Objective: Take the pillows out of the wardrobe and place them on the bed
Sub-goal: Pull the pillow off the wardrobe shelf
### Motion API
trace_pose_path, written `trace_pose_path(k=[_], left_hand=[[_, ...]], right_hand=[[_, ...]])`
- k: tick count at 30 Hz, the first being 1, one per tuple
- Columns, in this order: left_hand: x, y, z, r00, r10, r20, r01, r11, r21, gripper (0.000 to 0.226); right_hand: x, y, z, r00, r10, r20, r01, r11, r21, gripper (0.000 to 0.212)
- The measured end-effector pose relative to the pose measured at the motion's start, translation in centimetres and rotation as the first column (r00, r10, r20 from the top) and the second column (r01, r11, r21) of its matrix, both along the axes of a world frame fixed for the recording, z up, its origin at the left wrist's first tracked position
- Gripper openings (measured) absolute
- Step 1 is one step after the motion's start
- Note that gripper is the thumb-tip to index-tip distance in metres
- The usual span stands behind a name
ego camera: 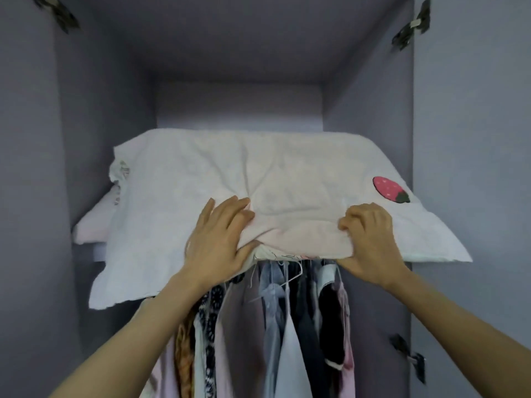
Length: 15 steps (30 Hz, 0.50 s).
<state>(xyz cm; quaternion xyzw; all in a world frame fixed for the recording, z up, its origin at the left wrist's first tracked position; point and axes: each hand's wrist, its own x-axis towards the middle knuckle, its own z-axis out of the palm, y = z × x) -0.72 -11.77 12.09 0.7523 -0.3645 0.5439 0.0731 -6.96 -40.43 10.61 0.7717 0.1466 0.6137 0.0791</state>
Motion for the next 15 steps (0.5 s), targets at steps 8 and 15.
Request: trace_pose_path(k=[8,15], left_hand=[[0.8,0.7,1.3,0.943,-0.103,-0.318,0.104,0.994,-0.016,0.064],[5.0,-1.7,6.9,0.987,0.139,-0.078,-0.153,0.963,-0.223,0.060]], right_hand=[[1.8,2.2,1.5,0.978,0.088,-0.189,-0.095,0.995,-0.027,0.041],[7.1,5.2,7.1,0.992,-0.032,-0.121,0.046,0.993,0.108,0.047]])
